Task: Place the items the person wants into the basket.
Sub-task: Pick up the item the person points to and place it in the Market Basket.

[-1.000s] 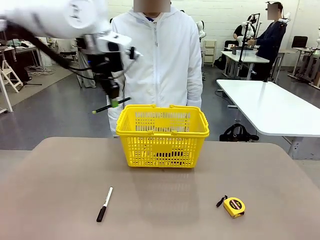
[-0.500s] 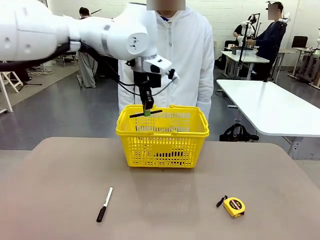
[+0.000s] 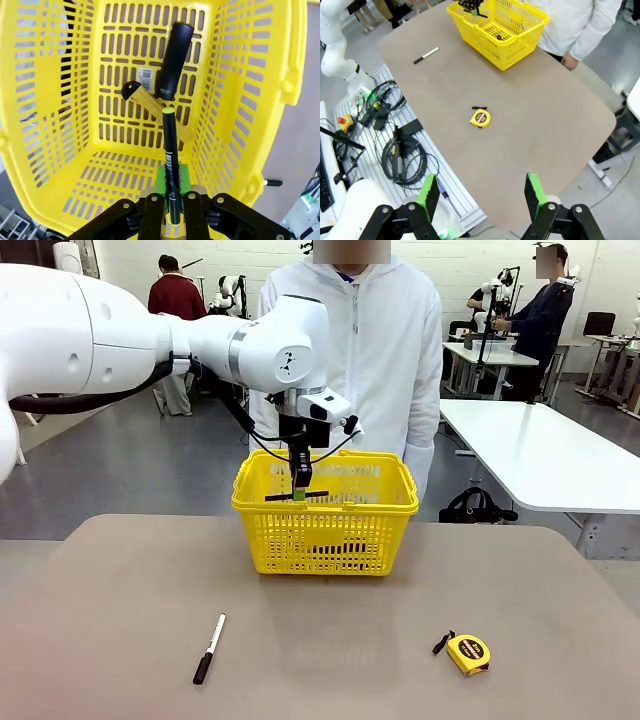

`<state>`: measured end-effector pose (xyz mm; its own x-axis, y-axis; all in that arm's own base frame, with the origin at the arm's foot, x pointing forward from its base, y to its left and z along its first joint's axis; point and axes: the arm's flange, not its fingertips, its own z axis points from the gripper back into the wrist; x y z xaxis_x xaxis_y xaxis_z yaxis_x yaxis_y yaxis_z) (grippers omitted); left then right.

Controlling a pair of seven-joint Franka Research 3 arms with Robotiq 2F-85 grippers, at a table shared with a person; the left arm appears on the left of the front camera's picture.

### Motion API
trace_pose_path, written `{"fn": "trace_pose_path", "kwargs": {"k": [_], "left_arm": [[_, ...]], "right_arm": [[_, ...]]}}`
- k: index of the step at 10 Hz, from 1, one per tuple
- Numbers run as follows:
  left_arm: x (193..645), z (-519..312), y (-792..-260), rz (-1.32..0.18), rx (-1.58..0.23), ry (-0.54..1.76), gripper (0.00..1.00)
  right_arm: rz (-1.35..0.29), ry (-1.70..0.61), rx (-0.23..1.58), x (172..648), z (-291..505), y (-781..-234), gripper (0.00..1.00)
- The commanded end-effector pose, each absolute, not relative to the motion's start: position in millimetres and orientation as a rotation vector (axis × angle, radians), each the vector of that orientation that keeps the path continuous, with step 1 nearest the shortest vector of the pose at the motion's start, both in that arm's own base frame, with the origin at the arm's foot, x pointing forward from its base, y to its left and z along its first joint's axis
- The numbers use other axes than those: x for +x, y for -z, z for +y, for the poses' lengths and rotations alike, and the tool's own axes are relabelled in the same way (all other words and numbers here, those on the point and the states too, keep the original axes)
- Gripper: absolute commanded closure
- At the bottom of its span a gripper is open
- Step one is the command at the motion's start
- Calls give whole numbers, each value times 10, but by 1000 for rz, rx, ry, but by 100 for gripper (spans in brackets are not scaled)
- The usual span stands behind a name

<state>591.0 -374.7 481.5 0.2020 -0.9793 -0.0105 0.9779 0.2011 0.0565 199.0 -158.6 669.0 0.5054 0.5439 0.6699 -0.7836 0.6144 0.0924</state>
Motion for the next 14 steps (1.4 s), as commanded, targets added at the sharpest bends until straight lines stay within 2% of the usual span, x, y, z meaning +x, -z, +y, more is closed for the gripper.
{"fn": "trace_pose_path", "kwargs": {"k": [1,4,5,6,7,9,10,11,14], "left_arm": [[5941,-3742,-4833,-2,38,1381,89],[5954,-3748,-4820,3,36,1375,89],[5951,-3751,-4817,8,32,1369,50],[5956,-3752,-4813,13,34,1371,29],[5965,-3752,-4811,19,37,1373,0],[5977,-3747,-4809,25,42,1374,0],[5968,-3746,-4803,25,42,1370,6],[5966,-3745,-4807,23,39,1369,0],[5981,-3746,-4817,19,41,1367,0]], "right_arm": [[-659,-850,443,1996,-1578,-6692,11],[-659,-850,443,1996,-1578,-6692,11],[-659,-850,443,1996,-1578,-6692,11],[-659,-850,443,1996,-1578,-6692,11],[-659,-850,443,1996,-1578,-6692,11],[-659,-850,443,1996,-1578,-6692,11],[-659,-850,443,1996,-1578,-6692,11],[-659,-850,443,1996,-1578,-6692,11],[-659,-850,443,1996,-1578,-6692,11]]}}
